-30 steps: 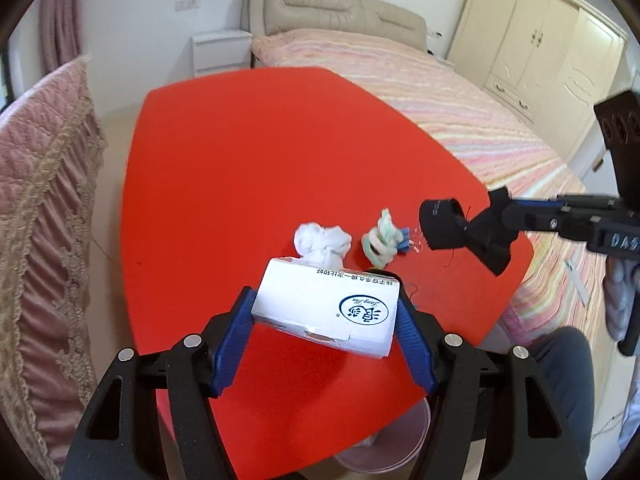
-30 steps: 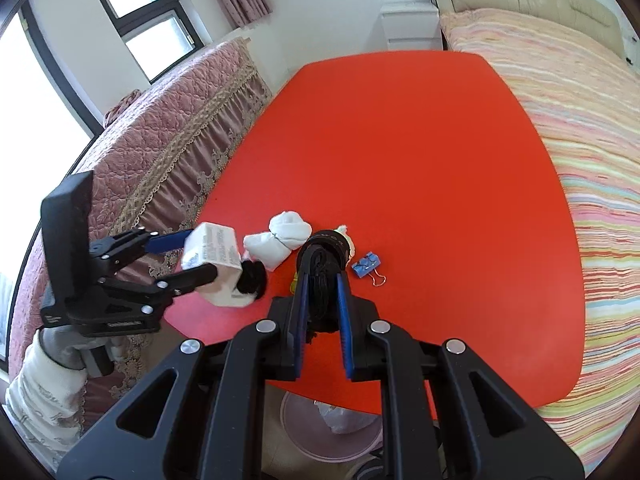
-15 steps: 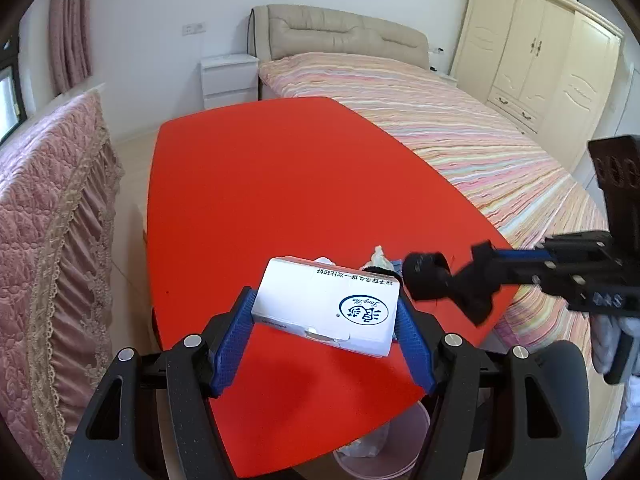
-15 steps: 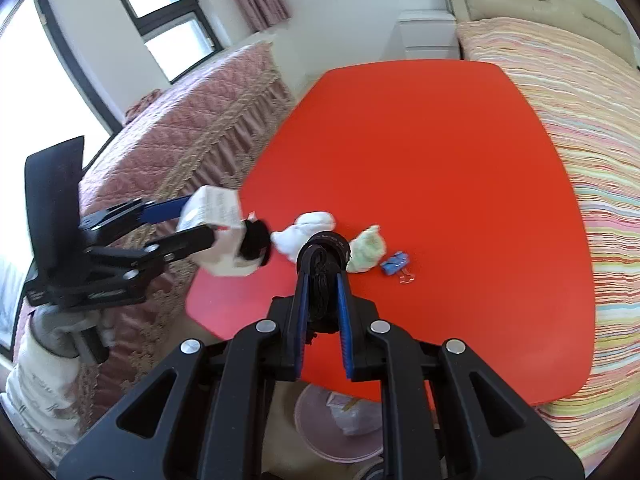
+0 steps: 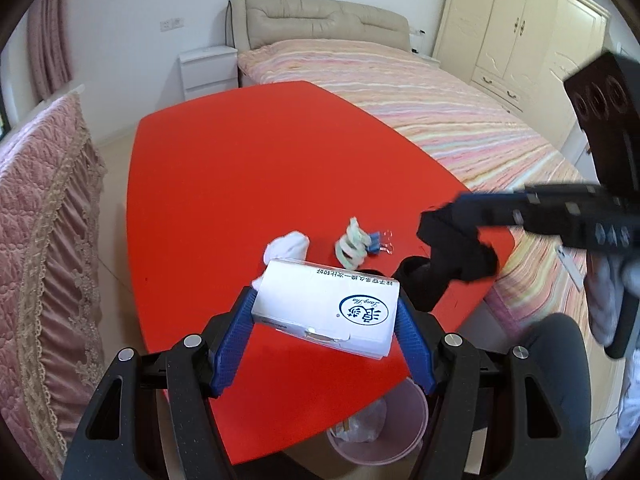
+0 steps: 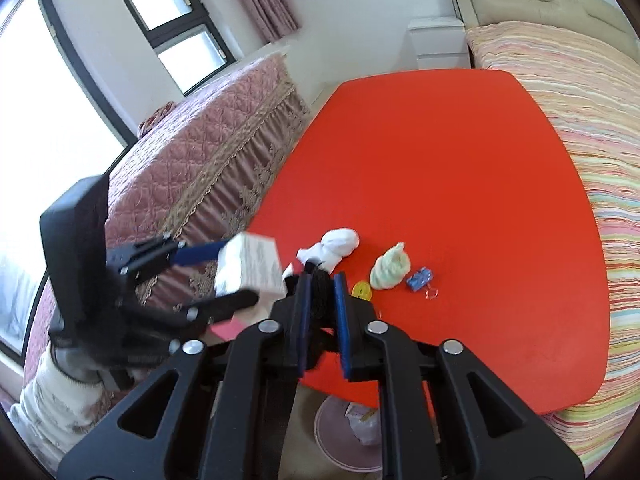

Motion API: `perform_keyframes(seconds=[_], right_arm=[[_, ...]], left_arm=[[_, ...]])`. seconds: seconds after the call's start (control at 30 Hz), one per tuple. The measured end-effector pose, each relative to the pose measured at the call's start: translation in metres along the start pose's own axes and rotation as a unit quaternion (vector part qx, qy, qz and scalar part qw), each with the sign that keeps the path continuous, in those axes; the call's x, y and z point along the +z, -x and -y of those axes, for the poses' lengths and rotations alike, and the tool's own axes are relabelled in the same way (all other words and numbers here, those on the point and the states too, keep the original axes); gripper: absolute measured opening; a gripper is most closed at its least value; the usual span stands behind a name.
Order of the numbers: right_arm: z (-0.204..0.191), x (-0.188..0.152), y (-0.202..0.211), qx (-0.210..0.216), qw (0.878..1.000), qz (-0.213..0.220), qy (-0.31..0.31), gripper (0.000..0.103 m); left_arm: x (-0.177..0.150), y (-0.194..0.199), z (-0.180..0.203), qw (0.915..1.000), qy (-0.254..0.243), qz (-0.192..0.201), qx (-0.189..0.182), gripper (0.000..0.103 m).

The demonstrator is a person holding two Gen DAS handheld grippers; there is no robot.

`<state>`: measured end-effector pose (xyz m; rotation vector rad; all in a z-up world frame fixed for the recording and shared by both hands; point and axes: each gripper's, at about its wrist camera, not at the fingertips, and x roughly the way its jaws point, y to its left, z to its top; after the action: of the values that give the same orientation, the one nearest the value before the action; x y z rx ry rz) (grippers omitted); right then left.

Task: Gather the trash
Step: 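Lift the black cloth with right tool while left tool lifts the white box toward the bin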

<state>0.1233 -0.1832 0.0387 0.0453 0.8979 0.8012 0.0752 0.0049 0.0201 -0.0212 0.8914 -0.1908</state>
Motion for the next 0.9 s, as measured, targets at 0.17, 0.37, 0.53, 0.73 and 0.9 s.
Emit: perform_keyframes(seconds=[0.17, 0.37, 0.53, 0.73, 0.9], right_arm=[[0.007, 0.007, -0.007, -0.014, 1.000, -0.003, -0.003, 0.005], [0.023, -0.002, -0.022, -0.022, 0.999, -0.023, -0.014, 0.004], [0.023, -0.006, -0.029, -0.022, 0.999, -0.040, -0.003, 0.004], [0.013, -0.014, -0.037, -0.033, 0.995, -0.081, 0.053, 0.096], [0.000, -0.032, -0.059, -0.076, 0.974, -0.162, 0.136, 0.097]], left_arm=[[-0.005, 0.000, -0.007, 1.0000, 0.004, -0.004, 0.008, 0.065], [-0.010, -0.003, -0.016, 0.9998, 0.018, -0.006, 0.010, 0.065], [-0.011, -0.003, -0.017, 0.9997, 0.021, -0.006, 0.009, 0.065], [-0.012, -0.003, -0.018, 0.9997, 0.023, -0.005, 0.010, 0.065], [-0.013, -0.002, -0.018, 0.9997, 0.022, -0.006, 0.011, 0.065]])
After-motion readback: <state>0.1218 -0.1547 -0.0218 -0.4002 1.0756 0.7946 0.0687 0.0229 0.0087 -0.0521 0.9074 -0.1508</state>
